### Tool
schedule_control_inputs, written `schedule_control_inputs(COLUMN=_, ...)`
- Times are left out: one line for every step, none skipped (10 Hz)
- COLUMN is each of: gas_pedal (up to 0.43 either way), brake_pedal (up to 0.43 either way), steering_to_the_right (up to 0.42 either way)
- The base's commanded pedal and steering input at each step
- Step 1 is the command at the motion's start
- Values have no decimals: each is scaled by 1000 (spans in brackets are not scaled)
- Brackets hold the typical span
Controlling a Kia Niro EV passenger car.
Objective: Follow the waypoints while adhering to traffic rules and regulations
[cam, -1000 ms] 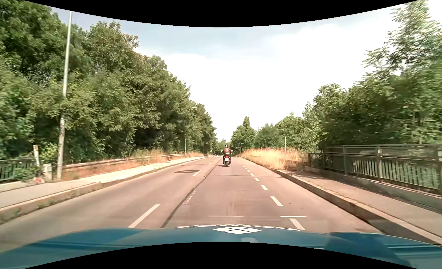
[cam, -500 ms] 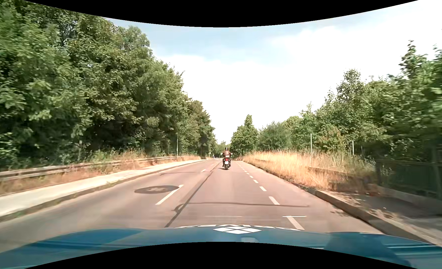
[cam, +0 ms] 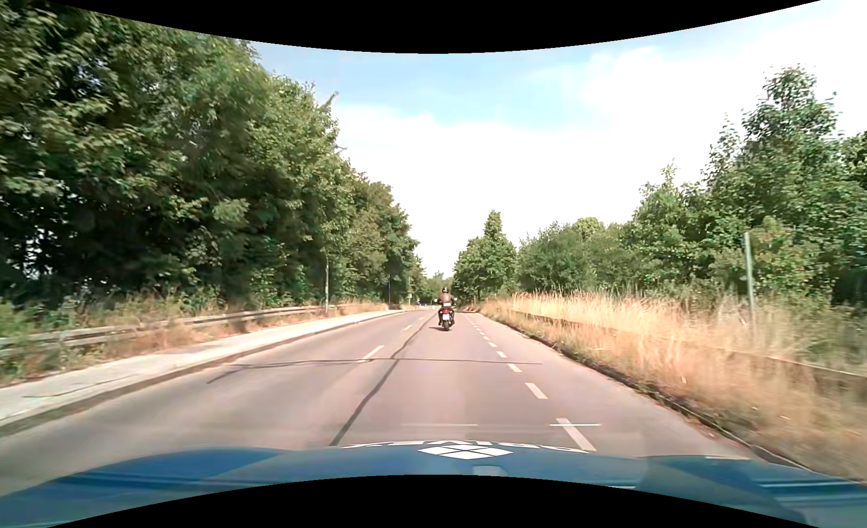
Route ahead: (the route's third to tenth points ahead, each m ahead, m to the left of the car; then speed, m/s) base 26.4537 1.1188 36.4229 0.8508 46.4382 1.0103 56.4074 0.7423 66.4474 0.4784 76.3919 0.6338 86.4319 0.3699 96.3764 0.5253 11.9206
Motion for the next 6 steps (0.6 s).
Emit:
schedule_control_inputs(gas_pedal=79, brake_pedal=0, steering_to_the_right=-3)
schedule_control_inputs(gas_pedal=79, brake_pedal=0, steering_to_the_right=-3)
schedule_control_inputs(gas_pedal=79, brake_pedal=0, steering_to_the_right=-3)
schedule_control_inputs(gas_pedal=79, brake_pedal=0, steering_to_the_right=-3)
schedule_control_inputs(gas_pedal=79, brake_pedal=0, steering_to_the_right=-3)
schedule_control_inputs(gas_pedal=79, brake_pedal=0, steering_to_the_right=-3)
